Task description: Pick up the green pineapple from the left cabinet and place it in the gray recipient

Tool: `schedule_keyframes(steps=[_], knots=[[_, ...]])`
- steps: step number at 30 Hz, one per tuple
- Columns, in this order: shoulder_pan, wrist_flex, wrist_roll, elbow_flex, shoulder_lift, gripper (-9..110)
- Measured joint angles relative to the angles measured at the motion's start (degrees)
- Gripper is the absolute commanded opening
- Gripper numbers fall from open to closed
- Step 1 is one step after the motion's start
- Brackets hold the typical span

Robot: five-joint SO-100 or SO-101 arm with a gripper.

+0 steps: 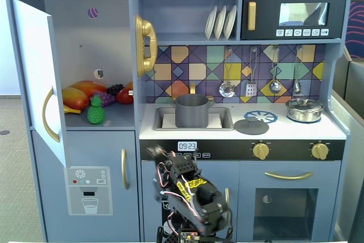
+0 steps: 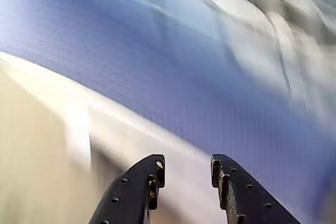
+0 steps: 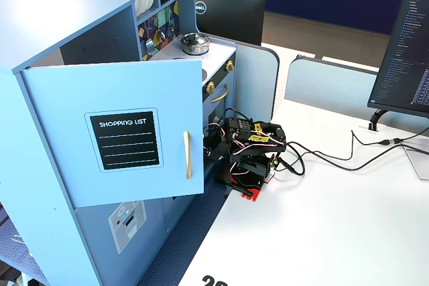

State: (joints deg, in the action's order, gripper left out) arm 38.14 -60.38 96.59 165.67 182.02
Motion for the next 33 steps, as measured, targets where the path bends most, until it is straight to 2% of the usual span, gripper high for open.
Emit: schedule_keyframes(steps=[3,8,16,22,33], knots=[[8.7,14.1,-0.9,-4.9,-1.6,14],[12.5,28.5,-4.5,-14.5,-7.3,33],[12.7,39.6,-4.5,-27.6,-19.7,38],[10.3,51.6,-4.7,-28.7,-28.4,44],[8.7,64.6,-6.5,-33.9,-44.3,49]])
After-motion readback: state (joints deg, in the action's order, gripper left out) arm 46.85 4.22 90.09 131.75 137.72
